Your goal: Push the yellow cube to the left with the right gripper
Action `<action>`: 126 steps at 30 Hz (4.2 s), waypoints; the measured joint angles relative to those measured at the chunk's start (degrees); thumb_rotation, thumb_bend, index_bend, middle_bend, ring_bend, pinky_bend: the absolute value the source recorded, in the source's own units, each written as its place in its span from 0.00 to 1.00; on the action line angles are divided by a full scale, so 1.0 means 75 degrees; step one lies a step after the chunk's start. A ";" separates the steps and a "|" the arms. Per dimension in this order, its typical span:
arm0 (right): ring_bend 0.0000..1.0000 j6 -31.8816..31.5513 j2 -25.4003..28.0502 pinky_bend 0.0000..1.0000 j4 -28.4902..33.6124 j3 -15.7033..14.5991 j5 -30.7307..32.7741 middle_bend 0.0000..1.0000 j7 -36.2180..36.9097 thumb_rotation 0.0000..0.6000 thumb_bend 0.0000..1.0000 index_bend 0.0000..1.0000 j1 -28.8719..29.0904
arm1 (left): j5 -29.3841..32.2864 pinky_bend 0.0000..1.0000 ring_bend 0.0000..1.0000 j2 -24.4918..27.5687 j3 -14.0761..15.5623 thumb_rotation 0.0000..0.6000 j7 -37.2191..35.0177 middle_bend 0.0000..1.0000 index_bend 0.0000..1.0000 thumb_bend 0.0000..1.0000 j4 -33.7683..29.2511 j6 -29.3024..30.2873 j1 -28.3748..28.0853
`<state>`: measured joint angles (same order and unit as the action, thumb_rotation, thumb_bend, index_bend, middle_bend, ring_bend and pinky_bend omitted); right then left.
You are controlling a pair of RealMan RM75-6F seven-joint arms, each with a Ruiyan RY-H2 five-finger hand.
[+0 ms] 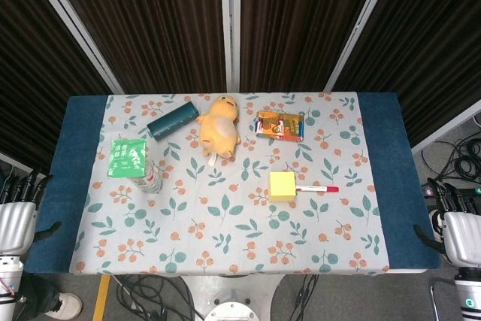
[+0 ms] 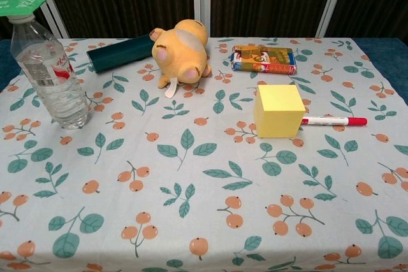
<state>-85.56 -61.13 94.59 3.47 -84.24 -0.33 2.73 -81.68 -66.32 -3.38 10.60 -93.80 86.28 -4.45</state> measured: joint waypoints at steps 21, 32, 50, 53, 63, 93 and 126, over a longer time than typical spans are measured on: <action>0.09 0.1155 -0.0205 0.23 -0.0117 0.0335 -0.0205 0.25 -0.0644 1.00 0.17 0.21 0.1089 | -0.0062 0.10 0.14 0.0062 0.0099 1.00 -0.0098 0.14 0.19 0.00 -0.0087 0.0091 0.0175; 0.11 0.3070 -0.1978 0.26 -0.1284 0.0698 0.0498 0.35 -0.1594 1.00 0.08 0.40 0.2633 | 0.0007 0.10 0.14 0.0081 0.0133 1.00 -0.0175 0.14 0.19 0.00 -0.0066 0.0096 0.0275; 0.15 0.4118 -0.4007 0.27 -0.3634 0.0587 0.1297 0.45 -0.1924 1.00 0.19 0.46 0.3518 | 0.0075 0.10 0.14 0.0093 0.0128 1.00 -0.0398 0.14 0.19 0.00 0.0017 -0.0067 0.0279; 0.17 0.4191 -0.4115 0.27 -0.3799 0.0551 0.1351 0.46 -0.1875 1.00 0.20 0.48 0.3560 | 0.0074 0.10 0.14 0.0083 0.0122 1.00 -0.0408 0.14 0.19 0.00 0.0036 -0.0082 0.0271; 0.17 0.4326 -0.4295 0.27 -0.4193 0.0510 0.1442 0.47 -0.1639 1.00 0.20 0.48 0.3670 | 0.0114 0.10 0.14 0.0054 0.0110 1.00 -0.0431 0.14 0.19 0.00 0.0073 -0.0137 0.0263; 0.30 0.4389 -0.4436 0.34 -0.4522 0.0516 0.1552 0.61 -0.1449 1.00 0.41 0.67 0.3891 | 0.0169 0.10 0.14 0.0006 0.0108 1.00 -0.0463 0.14 0.19 0.00 0.0156 -0.0188 0.0280; 0.37 0.4676 -0.4011 0.36 -0.3211 0.0669 0.1694 0.68 -0.1927 1.00 0.48 0.79 0.4373 | 0.0024 0.10 0.14 0.0033 0.0126 1.00 -0.0564 0.14 0.19 0.00 0.0167 -0.0137 0.0275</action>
<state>-50.49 -91.21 70.51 8.48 -71.53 -14.79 35.53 -81.49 -66.07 -2.43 6.37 -92.54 85.26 -2.39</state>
